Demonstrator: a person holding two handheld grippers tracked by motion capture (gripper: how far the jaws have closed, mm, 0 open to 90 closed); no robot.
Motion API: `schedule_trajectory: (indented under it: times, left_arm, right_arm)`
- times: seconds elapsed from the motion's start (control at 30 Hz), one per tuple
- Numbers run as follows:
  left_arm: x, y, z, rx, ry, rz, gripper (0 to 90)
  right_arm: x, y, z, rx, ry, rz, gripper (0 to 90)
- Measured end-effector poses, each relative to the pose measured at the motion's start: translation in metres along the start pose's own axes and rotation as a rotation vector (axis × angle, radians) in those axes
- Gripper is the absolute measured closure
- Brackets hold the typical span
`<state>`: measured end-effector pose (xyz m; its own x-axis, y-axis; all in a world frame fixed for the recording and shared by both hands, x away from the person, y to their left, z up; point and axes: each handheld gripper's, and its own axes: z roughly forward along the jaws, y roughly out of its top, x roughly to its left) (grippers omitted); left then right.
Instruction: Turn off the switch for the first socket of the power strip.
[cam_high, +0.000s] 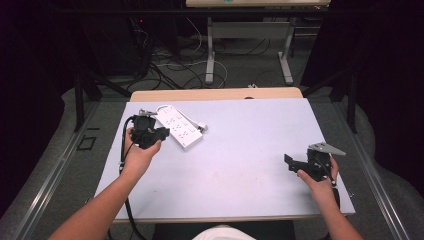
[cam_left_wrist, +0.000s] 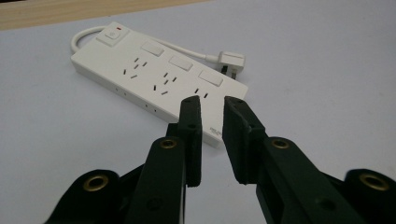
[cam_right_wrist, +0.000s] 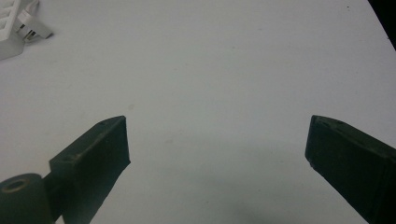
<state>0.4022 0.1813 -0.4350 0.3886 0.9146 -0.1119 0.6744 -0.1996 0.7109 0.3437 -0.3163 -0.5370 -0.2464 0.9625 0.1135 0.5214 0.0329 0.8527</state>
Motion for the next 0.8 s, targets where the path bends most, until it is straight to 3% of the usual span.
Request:
schedule_trajectory:
  times: [0.3,0.43,0.8]
  left_arm:
    - [0.003,0.014,0.006,0.021,0.014,-0.055,83.0]
    - [0.003,0.020,0.009,0.036,0.021,-0.061,85.3]
    - [0.008,0.043,0.017,0.041,0.006,-0.140,89.8]
  right_arm:
    - [0.000,0.000,0.000,-0.008,0.000,-0.009,5.8]
    - [0.001,0.000,0.001,-0.005,0.001,0.005,5.8]
    - [0.002,-0.001,0.002,0.002,0.009,-0.001,6.0]
